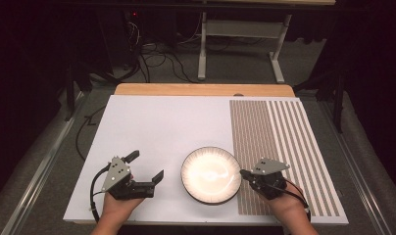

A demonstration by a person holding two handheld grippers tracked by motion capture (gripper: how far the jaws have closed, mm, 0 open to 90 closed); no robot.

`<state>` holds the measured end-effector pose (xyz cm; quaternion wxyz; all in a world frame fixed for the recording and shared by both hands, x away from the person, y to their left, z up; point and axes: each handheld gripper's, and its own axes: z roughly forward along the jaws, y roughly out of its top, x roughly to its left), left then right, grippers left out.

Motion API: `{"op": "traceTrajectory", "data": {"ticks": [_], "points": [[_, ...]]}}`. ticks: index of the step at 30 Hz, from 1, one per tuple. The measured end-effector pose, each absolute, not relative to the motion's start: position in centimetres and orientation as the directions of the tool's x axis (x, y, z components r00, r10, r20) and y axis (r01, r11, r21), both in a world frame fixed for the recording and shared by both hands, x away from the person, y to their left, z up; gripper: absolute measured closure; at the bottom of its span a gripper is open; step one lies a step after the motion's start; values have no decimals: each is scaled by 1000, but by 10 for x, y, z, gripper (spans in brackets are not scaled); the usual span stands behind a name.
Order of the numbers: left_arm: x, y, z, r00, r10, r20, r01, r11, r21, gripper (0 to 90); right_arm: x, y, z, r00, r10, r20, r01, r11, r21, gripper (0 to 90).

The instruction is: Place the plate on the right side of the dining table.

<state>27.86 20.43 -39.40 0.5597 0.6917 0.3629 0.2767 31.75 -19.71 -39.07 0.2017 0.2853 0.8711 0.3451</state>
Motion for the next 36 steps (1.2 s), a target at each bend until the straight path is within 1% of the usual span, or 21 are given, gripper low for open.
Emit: {"op": "traceTrajectory", "data": {"ticks": [16,36], "points": [[279,203,-394,587,809,-19,190,-115,975,3,318,-193,-390,-763,623,-172,352,623,698,900],[278,206,-392,585,811,-33,189,-96,977,3,320,-183,-392,-781,608,-142,356,621,698,900]]}}
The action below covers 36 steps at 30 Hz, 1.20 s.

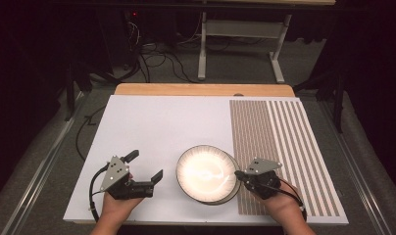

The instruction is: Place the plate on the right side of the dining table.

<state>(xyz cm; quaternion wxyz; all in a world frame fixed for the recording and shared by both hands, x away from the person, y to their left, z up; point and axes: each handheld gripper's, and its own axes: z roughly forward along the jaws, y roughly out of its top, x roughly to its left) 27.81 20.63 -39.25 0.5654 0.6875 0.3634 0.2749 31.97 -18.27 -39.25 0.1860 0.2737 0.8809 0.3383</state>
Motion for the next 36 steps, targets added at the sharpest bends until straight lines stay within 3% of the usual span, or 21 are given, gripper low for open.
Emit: {"op": "traceTrajectory", "data": {"ticks": [13,36], "points": [[278,205,-391,589,807,-24,181,-103,978,3,324,-180,-396,-789,611,-68,385,578,719,900],[279,199,-385,598,800,-44,187,-85,979,3,323,-161,-402,-819,570,-64,369,609,702,900]]}}
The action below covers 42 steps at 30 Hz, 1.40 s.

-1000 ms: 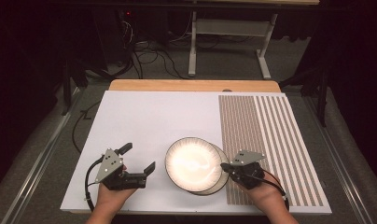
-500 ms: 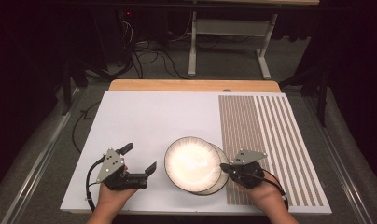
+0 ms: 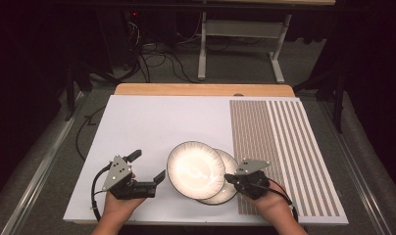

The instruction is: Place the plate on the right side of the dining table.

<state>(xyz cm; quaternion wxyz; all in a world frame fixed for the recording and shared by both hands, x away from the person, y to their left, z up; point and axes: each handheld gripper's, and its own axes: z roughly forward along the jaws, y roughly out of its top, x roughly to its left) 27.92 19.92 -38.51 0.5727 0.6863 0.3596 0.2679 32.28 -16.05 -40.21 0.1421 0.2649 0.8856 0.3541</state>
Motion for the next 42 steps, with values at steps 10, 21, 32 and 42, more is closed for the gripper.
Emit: {"op": "traceTrajectory", "data": {"ticks": [10,21,32,42], "points": [[299,175,-368,589,805,-73,242,-90,966,4,324,-150,-405,-830,555,-63,359,616,701,900],[303,150,-392,641,756,-129,410,-195,891,7,324,-150,-405,-832,550,-72,353,625,696,900],[309,145,-407,640,706,-303,585,-192,788,93,324,-151,-406,-830,553,-76,352,625,697,900],[309,145,-407,604,716,-349,651,-190,735,320,324,-151,-405,-827,557,-82,355,629,692,900]]}}
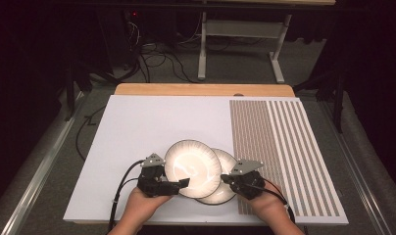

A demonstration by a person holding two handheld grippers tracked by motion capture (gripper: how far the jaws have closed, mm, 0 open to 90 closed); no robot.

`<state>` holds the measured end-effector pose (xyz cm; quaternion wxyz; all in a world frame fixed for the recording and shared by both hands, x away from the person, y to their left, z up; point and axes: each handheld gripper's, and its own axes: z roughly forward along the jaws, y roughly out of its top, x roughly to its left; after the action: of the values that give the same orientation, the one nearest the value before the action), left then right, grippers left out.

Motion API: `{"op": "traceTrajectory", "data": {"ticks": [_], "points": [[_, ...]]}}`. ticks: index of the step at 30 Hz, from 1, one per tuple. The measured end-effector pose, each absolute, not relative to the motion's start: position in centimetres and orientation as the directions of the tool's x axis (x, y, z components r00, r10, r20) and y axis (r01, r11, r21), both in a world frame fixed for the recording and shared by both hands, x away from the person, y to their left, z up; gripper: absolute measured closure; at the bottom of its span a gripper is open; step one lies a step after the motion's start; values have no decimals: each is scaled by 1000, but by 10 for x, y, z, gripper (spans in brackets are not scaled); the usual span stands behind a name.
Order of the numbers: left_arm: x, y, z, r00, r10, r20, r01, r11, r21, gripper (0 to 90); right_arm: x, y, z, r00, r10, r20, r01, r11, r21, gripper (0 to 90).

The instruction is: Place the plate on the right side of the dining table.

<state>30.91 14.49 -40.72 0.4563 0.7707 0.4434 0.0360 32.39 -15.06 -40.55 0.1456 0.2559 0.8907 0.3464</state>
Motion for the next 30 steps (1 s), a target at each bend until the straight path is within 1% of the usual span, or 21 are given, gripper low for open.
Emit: {"op": "traceTrajectory", "data": {"ticks": [1,4,8,10,15,18,22,30], "points": [[309,145,-407,597,721,-352,654,-183,734,352,324,-151,-406,-827,556,-84,353,630,692,900],[310,149,-407,586,720,-373,670,-171,722,411,324,-150,-406,-823,562,-79,360,625,693,900],[311,152,-405,573,712,-406,684,-142,716,447,324,-150,-406,-824,561,-82,357,626,694,900],[311,153,-404,570,713,-409,683,-134,718,489,324,-149,-407,-827,556,-84,354,631,690,900],[310,153,-403,554,720,-419,691,-116,714,525,323,-149,-406,-825,558,-90,352,631,691,900],[310,153,-404,544,732,-410,689,-111,716,571,322,-152,-404,-817,570,-86,358,618,700,900],[312,157,-407,528,714,-459,708,-71,703,602,323,-156,-403,-814,575,-82,361,611,705,900],[310,160,-405,530,692,-491,697,-26,716,655,321,-161,-399,-808,586,-71,362,586,725,900]]}}
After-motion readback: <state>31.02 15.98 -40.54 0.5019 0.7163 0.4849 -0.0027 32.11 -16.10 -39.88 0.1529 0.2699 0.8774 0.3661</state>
